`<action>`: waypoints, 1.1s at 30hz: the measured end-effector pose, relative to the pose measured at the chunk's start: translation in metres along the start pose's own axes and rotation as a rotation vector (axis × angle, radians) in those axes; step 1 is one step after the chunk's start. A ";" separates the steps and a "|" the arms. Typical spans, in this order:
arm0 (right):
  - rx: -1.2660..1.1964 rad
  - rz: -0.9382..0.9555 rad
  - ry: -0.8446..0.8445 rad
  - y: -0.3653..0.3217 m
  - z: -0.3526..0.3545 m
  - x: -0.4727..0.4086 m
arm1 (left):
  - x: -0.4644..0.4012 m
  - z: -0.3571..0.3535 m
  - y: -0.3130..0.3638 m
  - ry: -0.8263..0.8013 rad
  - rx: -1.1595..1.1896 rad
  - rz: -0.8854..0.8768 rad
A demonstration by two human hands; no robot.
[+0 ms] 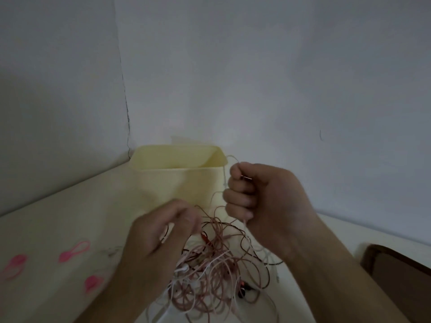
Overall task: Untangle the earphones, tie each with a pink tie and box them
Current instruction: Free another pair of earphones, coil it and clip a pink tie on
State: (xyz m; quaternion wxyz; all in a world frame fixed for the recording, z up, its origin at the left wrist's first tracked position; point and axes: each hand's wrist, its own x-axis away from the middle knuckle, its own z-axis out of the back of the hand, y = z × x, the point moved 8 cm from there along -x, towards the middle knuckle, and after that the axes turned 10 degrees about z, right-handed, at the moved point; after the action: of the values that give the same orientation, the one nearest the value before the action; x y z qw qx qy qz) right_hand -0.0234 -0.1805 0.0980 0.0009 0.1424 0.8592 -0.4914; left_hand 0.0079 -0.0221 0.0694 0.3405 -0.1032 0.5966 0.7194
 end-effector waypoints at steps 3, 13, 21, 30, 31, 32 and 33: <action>-0.170 -0.006 -0.032 0.016 -0.012 0.001 | 0.009 -0.039 -0.015 -0.387 0.344 0.246; -0.170 0.199 -0.016 0.003 -0.002 -0.007 | 0.013 -0.058 -0.022 -0.595 0.606 0.391; 0.166 0.369 0.349 -0.027 0.054 -0.010 | -0.003 -0.028 -0.030 -0.534 1.096 0.470; 0.576 0.367 0.564 -0.033 0.086 -0.005 | -0.013 -0.008 -0.030 -0.548 1.267 0.448; 0.643 0.339 0.560 -0.031 0.088 -0.006 | -0.013 -0.007 -0.030 -0.559 1.290 0.451; 0.728 0.294 0.538 -0.028 0.088 -0.008 | -0.012 -0.007 -0.030 -0.578 1.312 0.454; 0.821 0.233 0.492 -0.024 0.087 -0.011 | -0.011 -0.008 -0.029 -0.596 1.319 0.453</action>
State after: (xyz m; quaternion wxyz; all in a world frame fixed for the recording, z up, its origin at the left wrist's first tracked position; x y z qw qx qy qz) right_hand -0.0307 -0.2676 0.0747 -0.2033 0.3381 0.5475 -0.7380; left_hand 0.0319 -0.0317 0.0504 0.3224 0.4456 0.7926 0.2634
